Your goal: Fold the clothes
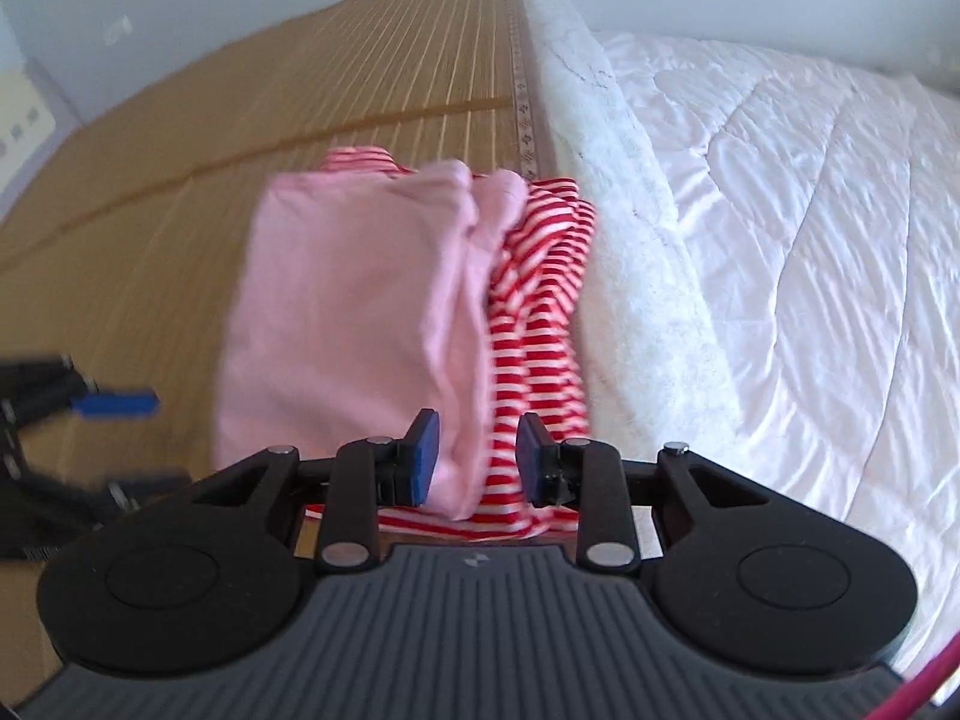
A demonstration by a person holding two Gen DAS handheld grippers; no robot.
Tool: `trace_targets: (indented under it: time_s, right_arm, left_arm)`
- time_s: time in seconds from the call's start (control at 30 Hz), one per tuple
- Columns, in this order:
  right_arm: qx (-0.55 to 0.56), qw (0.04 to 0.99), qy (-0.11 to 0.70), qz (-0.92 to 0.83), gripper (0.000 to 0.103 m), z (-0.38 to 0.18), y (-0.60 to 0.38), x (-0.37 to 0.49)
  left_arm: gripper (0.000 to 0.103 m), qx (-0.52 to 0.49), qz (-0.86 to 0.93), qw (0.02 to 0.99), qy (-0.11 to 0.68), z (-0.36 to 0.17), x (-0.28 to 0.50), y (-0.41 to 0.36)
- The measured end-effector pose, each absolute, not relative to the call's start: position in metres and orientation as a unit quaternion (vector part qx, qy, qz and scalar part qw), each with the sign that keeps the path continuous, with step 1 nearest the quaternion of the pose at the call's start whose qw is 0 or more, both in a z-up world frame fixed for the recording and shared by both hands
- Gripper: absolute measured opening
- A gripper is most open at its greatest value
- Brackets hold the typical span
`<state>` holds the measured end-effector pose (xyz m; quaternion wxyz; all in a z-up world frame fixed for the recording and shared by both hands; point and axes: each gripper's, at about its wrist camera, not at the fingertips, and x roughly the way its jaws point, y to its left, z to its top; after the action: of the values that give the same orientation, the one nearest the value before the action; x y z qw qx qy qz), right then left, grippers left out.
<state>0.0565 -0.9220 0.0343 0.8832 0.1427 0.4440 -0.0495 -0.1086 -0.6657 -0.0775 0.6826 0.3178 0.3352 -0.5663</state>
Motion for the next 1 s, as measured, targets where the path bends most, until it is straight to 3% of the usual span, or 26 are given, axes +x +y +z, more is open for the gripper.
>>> trace_targets:
  time_s: [0.23,0.37,1.0]
  right_arm:
    - [0.157,0.865,0.467,-0.095,0.033,0.037,-0.879,0.038]
    - [0.146,0.852,0.491,-0.103,0.048,0.021,-0.858,0.021]
    - [0.153,0.834,0.518,-0.114,0.051,0.006,-0.799,-0.055]
  left_arm:
    - [0.072,0.324,-0.505,0.703,0.382,-0.074,-0.141,-0.664]
    - [0.076,0.312,-0.507,0.705,0.387,-0.067,-0.155,-0.655]
    - [0.082,0.281,-0.478,0.719,0.418,-0.053,-0.194,-0.589]
